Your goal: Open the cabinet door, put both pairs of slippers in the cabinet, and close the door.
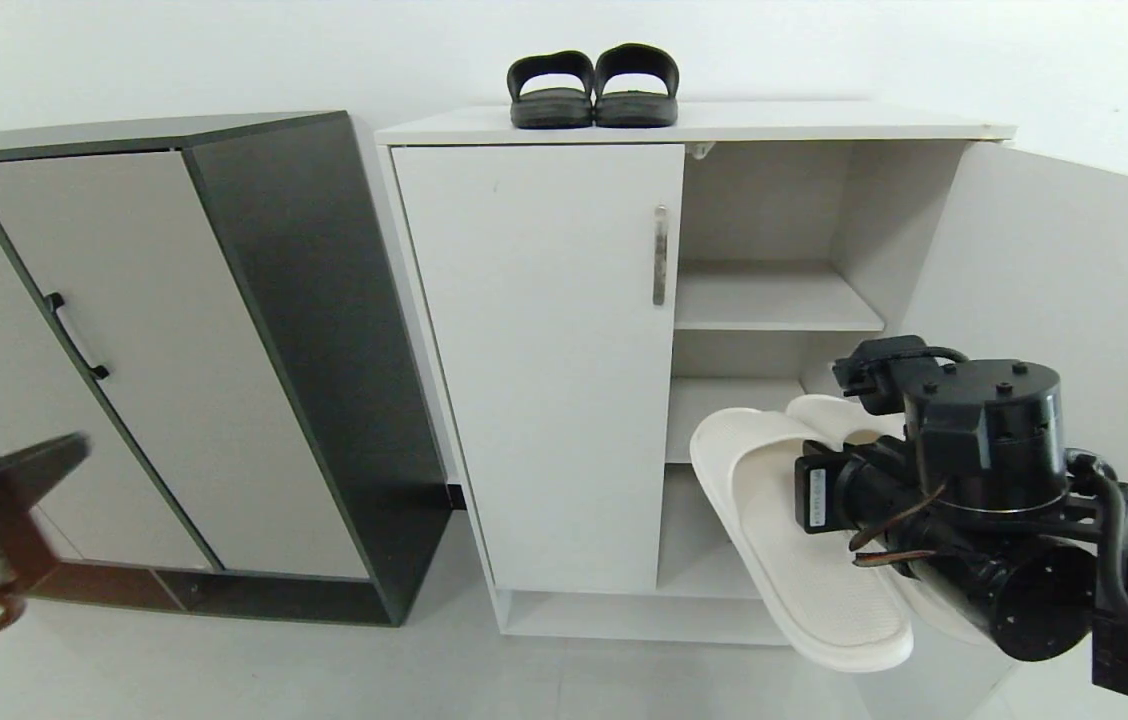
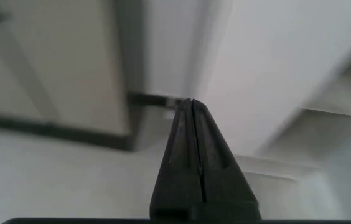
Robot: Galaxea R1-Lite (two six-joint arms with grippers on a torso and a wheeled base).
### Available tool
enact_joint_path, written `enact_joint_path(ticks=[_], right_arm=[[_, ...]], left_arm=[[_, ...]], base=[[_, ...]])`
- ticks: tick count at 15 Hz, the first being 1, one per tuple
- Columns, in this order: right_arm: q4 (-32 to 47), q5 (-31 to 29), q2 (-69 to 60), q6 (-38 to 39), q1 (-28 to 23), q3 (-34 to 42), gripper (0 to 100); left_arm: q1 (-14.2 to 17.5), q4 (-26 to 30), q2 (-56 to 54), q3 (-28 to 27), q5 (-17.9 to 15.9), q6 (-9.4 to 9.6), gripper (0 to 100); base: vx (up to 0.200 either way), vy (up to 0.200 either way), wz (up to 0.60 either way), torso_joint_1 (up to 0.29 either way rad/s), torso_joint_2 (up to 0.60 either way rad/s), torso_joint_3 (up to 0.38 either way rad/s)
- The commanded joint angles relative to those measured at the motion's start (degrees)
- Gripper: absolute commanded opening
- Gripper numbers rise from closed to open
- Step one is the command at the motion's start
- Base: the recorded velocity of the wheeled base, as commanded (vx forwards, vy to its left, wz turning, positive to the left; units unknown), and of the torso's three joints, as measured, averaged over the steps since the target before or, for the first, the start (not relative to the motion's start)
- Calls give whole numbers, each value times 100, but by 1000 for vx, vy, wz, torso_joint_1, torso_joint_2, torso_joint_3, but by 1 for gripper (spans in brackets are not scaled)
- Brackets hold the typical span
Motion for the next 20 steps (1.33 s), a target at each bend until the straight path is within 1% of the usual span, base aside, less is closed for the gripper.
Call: enact_joint_path(ticks=[1, 2, 3, 4, 5, 6, 7, 8, 9, 10, 11, 13, 14, 16, 18, 19, 20], right_arm=[[-5, -4, 258, -3, -59, -25, 0], [-5, -4, 284, -3, -59, -16, 0], [-5, -4, 302, -3, -59, -8, 0], [-14, -4, 319, -3, -59, 10, 0], [-14, -4, 319, 6, -59, 10, 0], [-14, -22, 319, 6, -50, 10, 0], [-14, -22, 311, 6, -41, 28, 0], [-14, -22, 311, -3, -24, 45, 0], [-14, -22, 311, 6, -15, 45, 0], [-14, -22, 311, -3, -6, 45, 0], [-14, -22, 311, -3, 3, 54, 0], [-76, -4, 319, -3, 12, 89, 0], [-137, -4, 319, -3, 64, 115, 0], [-137, -22, 319, 6, 135, 124, 0], [-146, -4, 346, 59, 179, 89, 0], [-155, -4, 398, 59, 205, 19, 0], [-216, 4, 451, 76, 205, -87, 0]], left_arm=[[1360, 365, -1992, 1490, 466, 252, 0], [2072, 400, -2888, 2123, 466, 427, 0], [2415, 400, -3231, 2431, 458, 498, 0], [2600, 400, -3574, 2747, 361, 603, 0], [2617, 400, -3890, 3107, -8, 735, 0], [2609, 497, -4338, 3231, -632, 867, 0], [2609, 550, -4496, 3213, -1248, 911, 0], [2609, 541, -4470, 3213, -1494, 937, 0], [2609, 514, -4470, 3231, -1968, 1016, 0], [2600, 690, -4461, 3231, -2794, 1095, 0], [2600, 831, -4461, 3213, -3199, 1113, 0], [1879, 752, -4734, 3231, -3137, 1148, 0], [2020, 752, -4901, 3231, -3137, 1148, 0], [2037, 752, -4971, 3231, -3040, 1113, 0], [2037, 752, -4971, 3231, -3032, 1069, 0], [2037, 752, -4971, 3231, -3040, 999, 0], [2037, 752, -4971, 3231, -3040, 981, 0]], base=[[0, 0, 0, 0, 0, 0], [0, 0, 0, 0, 0, 0], [0, 0, 0, 0, 0, 0], [0, 0, 0, 0, 0, 0], [0, 0, 0, 0, 0, 0], [0, 0, 0, 0, 0, 0], [0, 0, 0, 0, 0, 0], [0, 0, 0, 0, 0, 0], [0, 0, 0, 0, 0, 0], [0, 0, 0, 0, 0, 0], [0, 0, 0, 0, 0, 0], [0, 0, 0, 0, 0, 0], [0, 0, 0, 0, 0, 0], [0, 0, 0, 0, 0, 0], [0, 0, 0, 0, 0, 0], [0, 0, 0, 0, 0, 0], [0, 0, 0, 0, 0, 0]])
